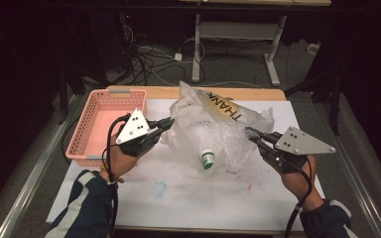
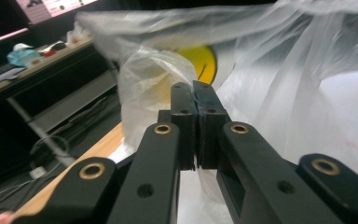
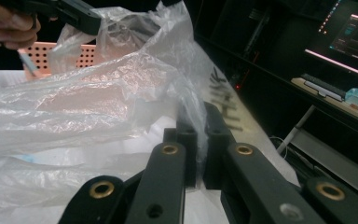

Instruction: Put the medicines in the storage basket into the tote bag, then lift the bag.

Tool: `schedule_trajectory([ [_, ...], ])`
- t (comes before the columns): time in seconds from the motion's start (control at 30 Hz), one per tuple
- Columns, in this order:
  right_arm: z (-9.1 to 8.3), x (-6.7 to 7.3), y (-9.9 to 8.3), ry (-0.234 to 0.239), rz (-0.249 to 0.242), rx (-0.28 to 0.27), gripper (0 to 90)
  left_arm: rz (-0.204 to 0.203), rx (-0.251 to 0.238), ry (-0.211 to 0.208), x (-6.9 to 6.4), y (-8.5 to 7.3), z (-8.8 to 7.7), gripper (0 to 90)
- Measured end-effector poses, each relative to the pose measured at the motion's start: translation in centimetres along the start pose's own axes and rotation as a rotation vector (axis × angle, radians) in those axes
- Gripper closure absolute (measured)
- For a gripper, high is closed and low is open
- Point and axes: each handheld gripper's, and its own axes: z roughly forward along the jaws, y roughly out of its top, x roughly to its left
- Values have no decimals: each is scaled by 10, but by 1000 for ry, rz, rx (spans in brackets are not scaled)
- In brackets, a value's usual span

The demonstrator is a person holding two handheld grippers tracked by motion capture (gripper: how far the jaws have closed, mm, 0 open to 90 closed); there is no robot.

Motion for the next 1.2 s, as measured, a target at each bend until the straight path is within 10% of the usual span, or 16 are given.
schedule_trajectory([
  [0.4, 42, -53, -1, -92, 102, 33, 892, -114, -68, 3, 26, 7, 50, 860],
  [0.83, 77, -68, -6, -120, 144, 60, 892, -151, -48, 32, 41, 0, 88, 861],
  [1.2, 65, -61, 26, -100, 136, 18, 895, -132, -186, 39, 36, 41, 67, 870],
])
